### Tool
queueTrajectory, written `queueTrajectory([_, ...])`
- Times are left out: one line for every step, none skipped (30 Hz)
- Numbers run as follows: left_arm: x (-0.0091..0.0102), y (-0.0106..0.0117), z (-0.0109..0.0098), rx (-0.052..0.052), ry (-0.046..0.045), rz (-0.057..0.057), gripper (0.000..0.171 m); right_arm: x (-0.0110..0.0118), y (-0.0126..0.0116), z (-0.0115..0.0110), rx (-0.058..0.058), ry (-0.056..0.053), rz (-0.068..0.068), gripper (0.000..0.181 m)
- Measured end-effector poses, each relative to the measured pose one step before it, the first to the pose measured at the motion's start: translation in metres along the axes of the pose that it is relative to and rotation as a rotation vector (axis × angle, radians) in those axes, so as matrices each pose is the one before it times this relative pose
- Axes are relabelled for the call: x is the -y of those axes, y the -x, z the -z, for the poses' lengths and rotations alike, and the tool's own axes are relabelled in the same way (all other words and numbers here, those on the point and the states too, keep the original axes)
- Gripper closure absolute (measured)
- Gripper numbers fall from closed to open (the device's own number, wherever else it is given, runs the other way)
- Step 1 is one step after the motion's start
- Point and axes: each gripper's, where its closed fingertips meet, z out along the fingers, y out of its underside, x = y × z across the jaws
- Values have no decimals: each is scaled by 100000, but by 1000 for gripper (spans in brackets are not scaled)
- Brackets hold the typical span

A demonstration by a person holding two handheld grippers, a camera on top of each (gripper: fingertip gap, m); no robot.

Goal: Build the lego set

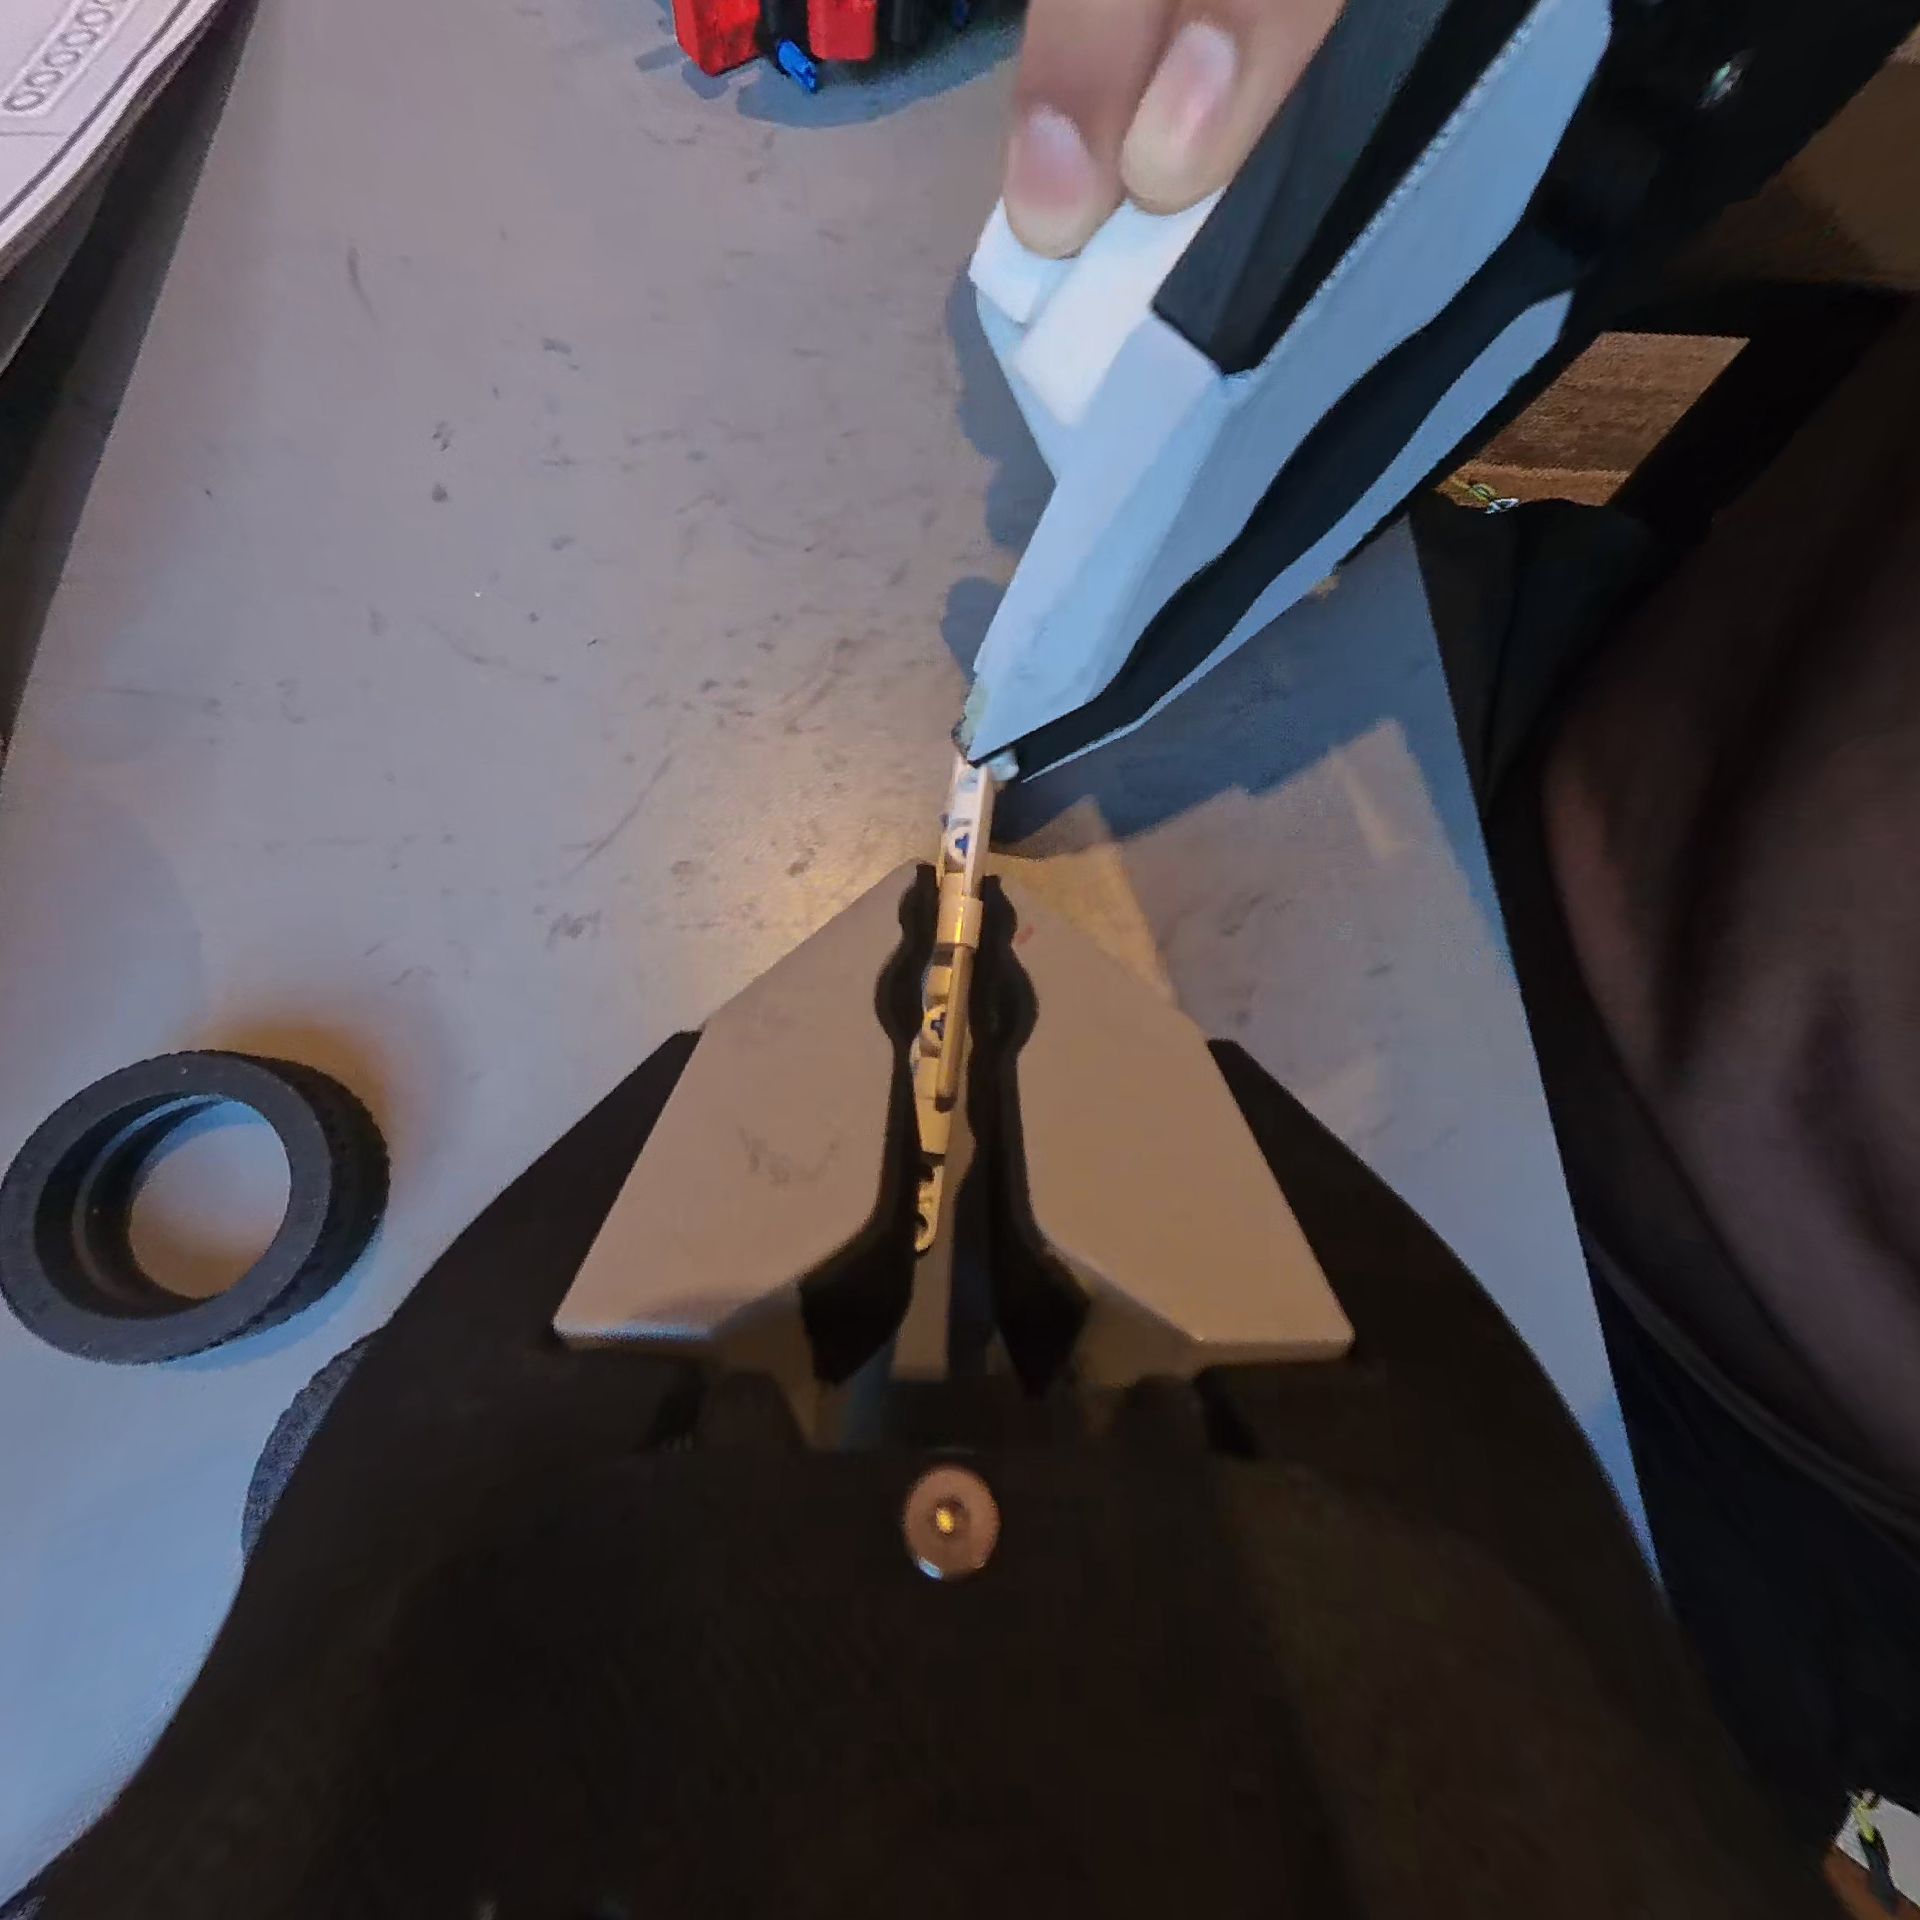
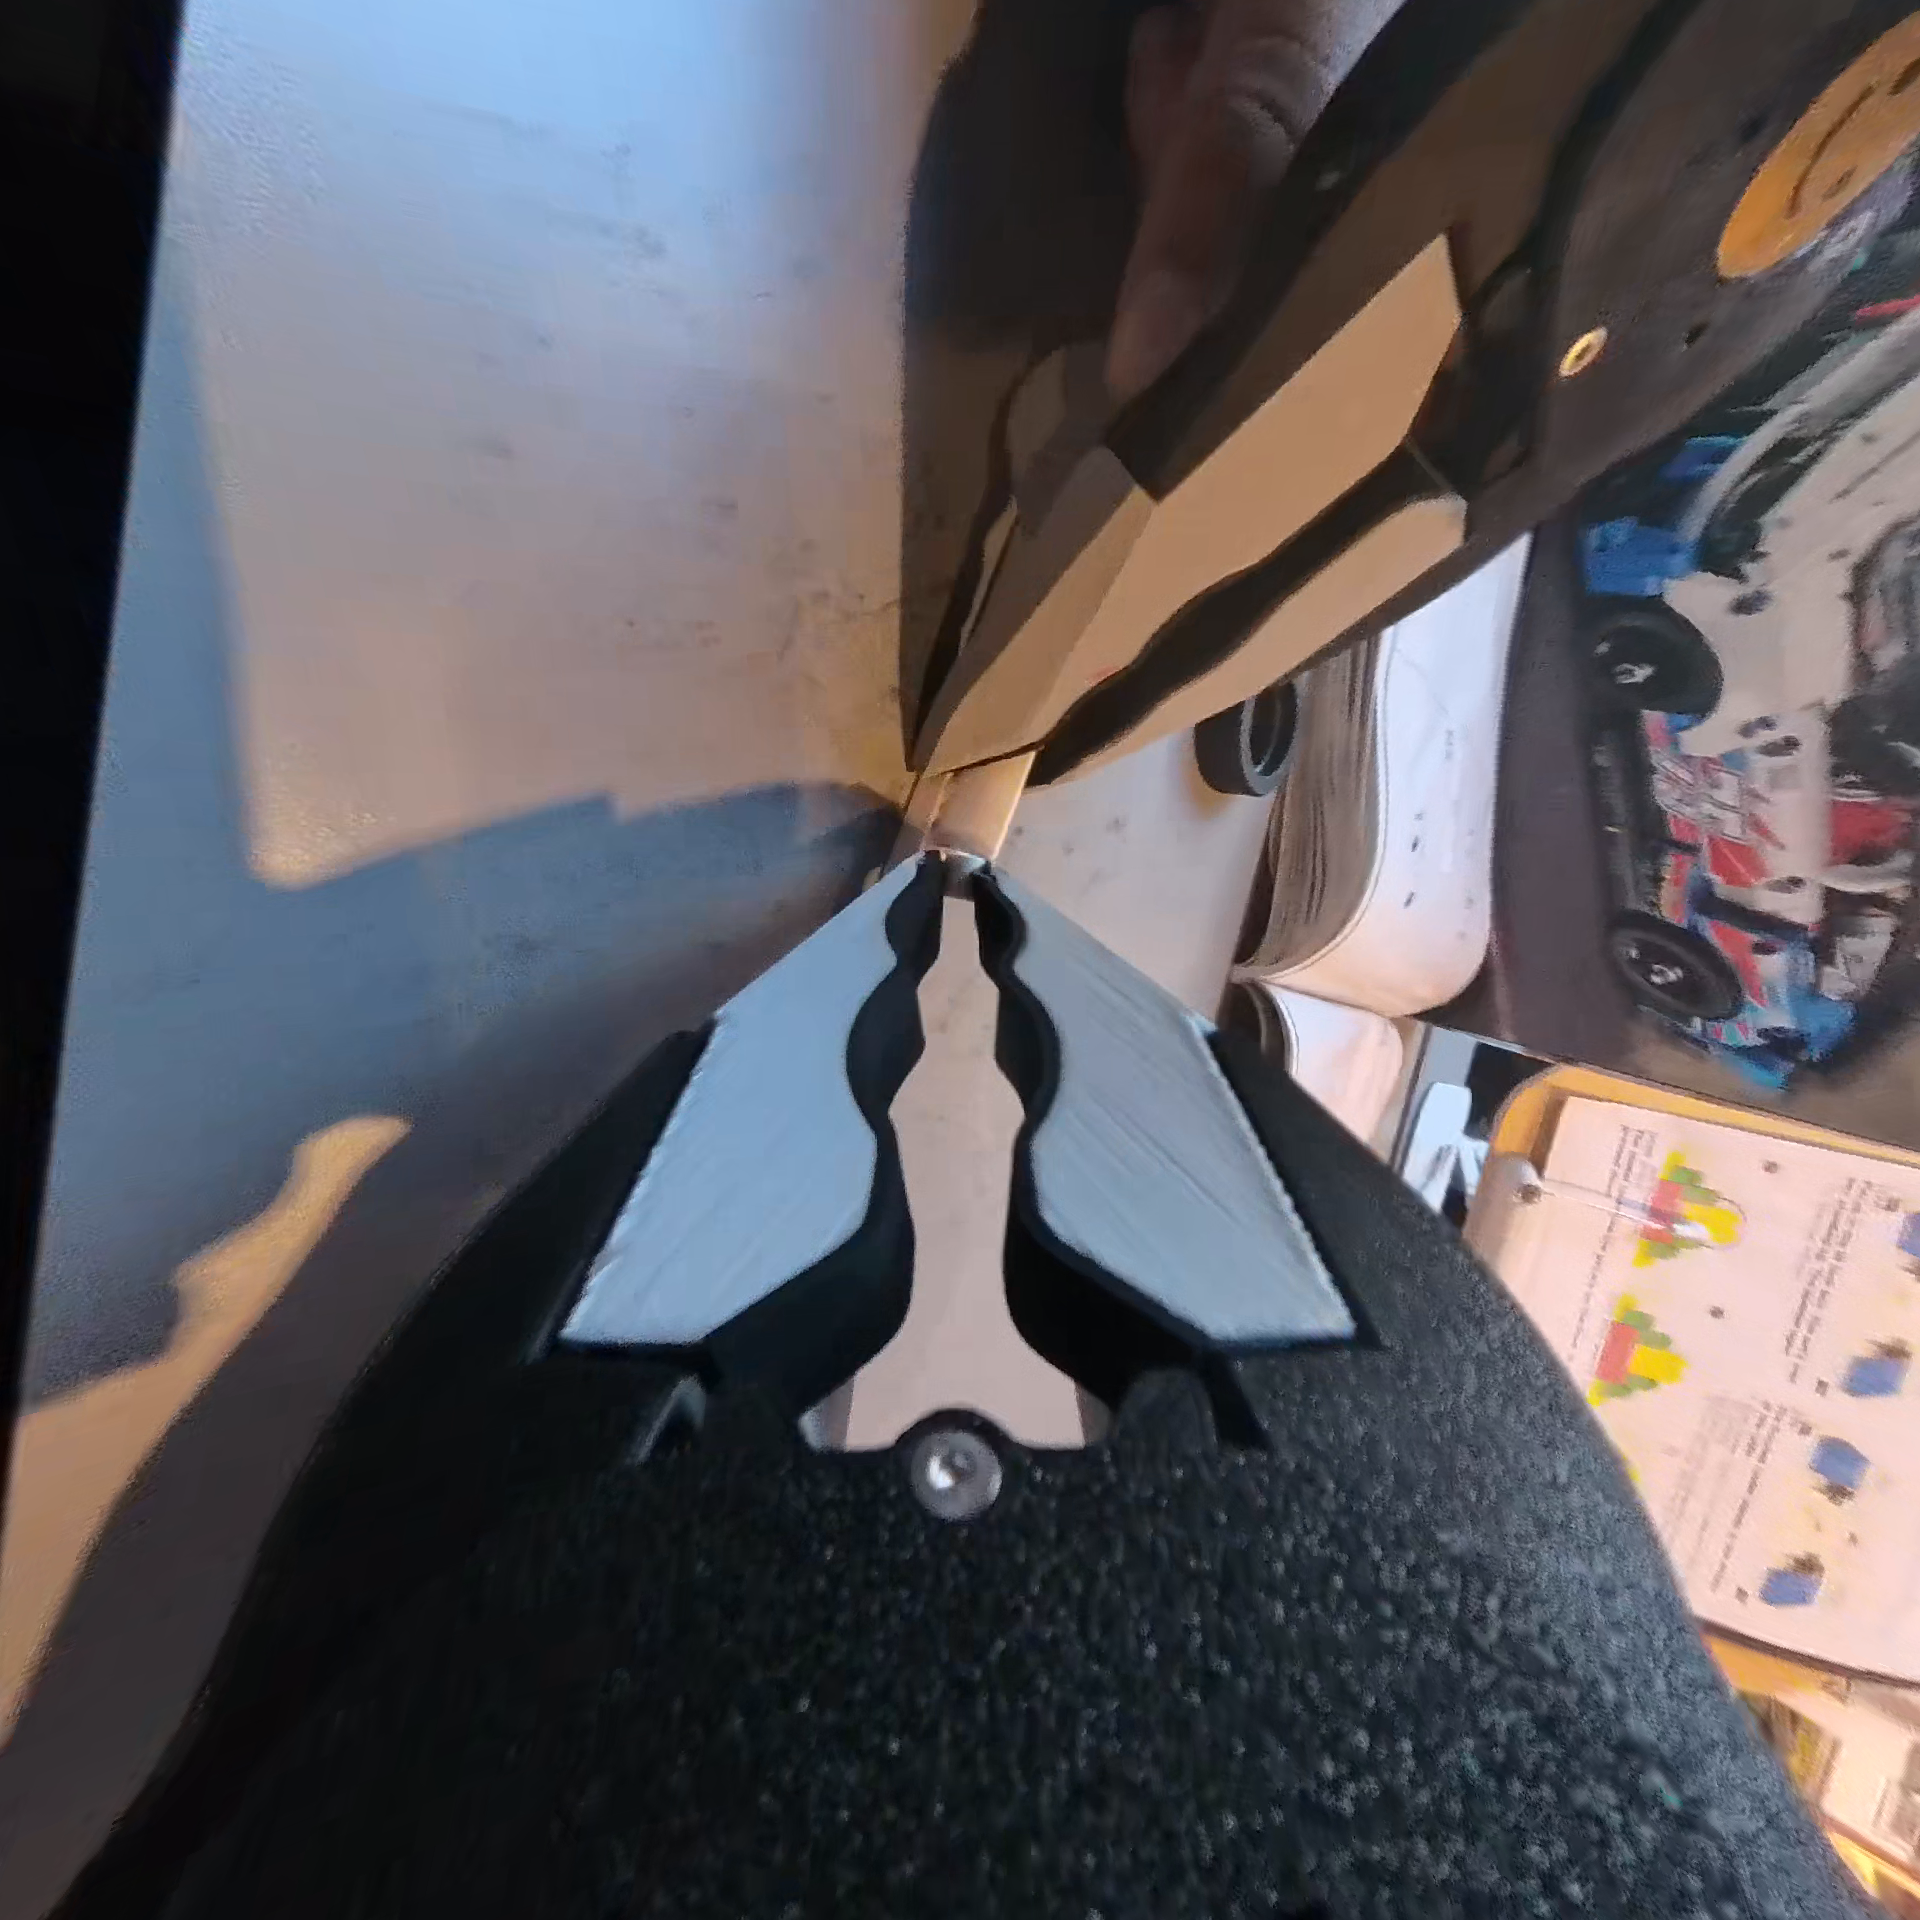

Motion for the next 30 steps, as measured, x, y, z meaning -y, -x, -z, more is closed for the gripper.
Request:
queueTrajectory([5, 8, 5, -405, -110, 1104, 167, 15, 10, 37, -2095, -154, -694, 175])
queueTrajectory([24, -6, 0, -652, -186, 2041, 167, 26, 1, 41, -1486, 304, -855, 175])
queueTrajectory([16, 11, -4, -294, -273, 2012, 167, 28, 8, 44, -1841, 288, 294, 175])
queueTrajectory([38, 5, -16, 123, -360, 1503, 167, 118, 32, 53, -1978, -349, 1034, 174])
queueTrajectory([61, -34, -73, -74, -193, 1286, 167, -69, 121, -107, -1679, 1366, 1246, 174])
queueTrajectory([29, 42, -14, 427, -58, 152, 167, -30, 53, -119, -1925, 967, 1912, 174])
queueTrajectory([11, 7, 8, 334, -128, -399, 167, 13, -53, -72, -566, -74, -6, 174])
queueTrajectory([-2, 8, 3, 596, -107, -785, 167, -65, -60, -50, 2582, -302, -4409, 174])
queueTrajectory([17, -2, -7, 350, -70, -516, 166, -75, -47, -23, 3942, -671, -6049, 174])
queueTrajectory([4, -1, -3, -211, -57, 214, 166, -46, -22, -7, 3295, -1017, -4973, 174])
queueTrajectory([2, 8, 7, -572, -35, 578, 167, -33, 24, -2, 3334, -1305, -5786, 174])
queueTrajectory([10, 19, -4, -286, -2, 185, 167, -72, 32, 23, 4557, -1230, -7811, 174])
queueTrajectory([-4, 5, 6, 47, 60, -392, 167, -141, 14, 29, 5738, -977, -9466, 174])
queueTrajectory([-6, 18, 0, 209, 56, -661, 167, -123, 12, 59, 6480, -1354, -10795, 174])
queueTrajectory([-2, -2, -6, 31, 36, -198, 166, -83, 7, 58, 6179, -1676, -10060, 174])
queueTrajectory([4, 7, 8, -163, -1, 171, 167, -107, -17, 19, 4797, -1332, -7439, 174])
queueTrajectory([-2, 3, 4, -255, 0, 262, 166, -114, -7, -13, 3792, -866, -5839, 174])
queueTrajectory([-9, 22, 15, -237, 27, 324, 167, -162, 28, -41, 3181, -546, -4588, 174])
queueTrajectory([-11, 30, 16, -12, 66, 30, 167, -196, 28, -90, 2204, -240, -2155, 174])
queueTrajectory([-13, 4, 1, 279, 60, -622, 167, -56, 30, -49, 1516, -67, -568, 174])
queueTrajectory([-4, 13, -1, 234, 44, -532, 167, 26, -58, -4, 1204, 817, 530, 174])
queueTrajectory([14, -8, -9, -139, -20, 55, 167, 48, -49, 21, 1396, 1448, 386, 174])
queueTrajectory([-1, 0, 7, -380, -1, 263, 167, 96, -4, 42, 1623, 1456, 42, 174])
queueTrajectory([7, -11, -8, -263, -42, 167, 167, -5, -18, 27, 1495, 2341, 1051, 174])
queueTrajectory([20, -1, -5, -34, -24, -65, 167, -41, -36, 54, 1139, 3342, 1489, 174])
queueTrajectory([8, -16, -20, -13, 31, -260, 167, -81, 24, 66, 1200, 4065, 1279, 174])
queueTrajectory([13, -15, -23, -74, 32, -289, 167, -84, 40, 103, 1118, 4609, 1149, 174])
queueTrajectory([26, 11, -24, 158, 23, -311, 166, 51, -3, 220, 609, 3875, 1587, 174])
queueTrajectory([9, 3, -12, 226, 28, -390, 166, 97, -45, 217, 326, 3358, 1626, 174])
queueTrajectory([19, -2, -25, 269, 25, -411, 166, -26, -105, 55, 85, 3753, 1197, 174])
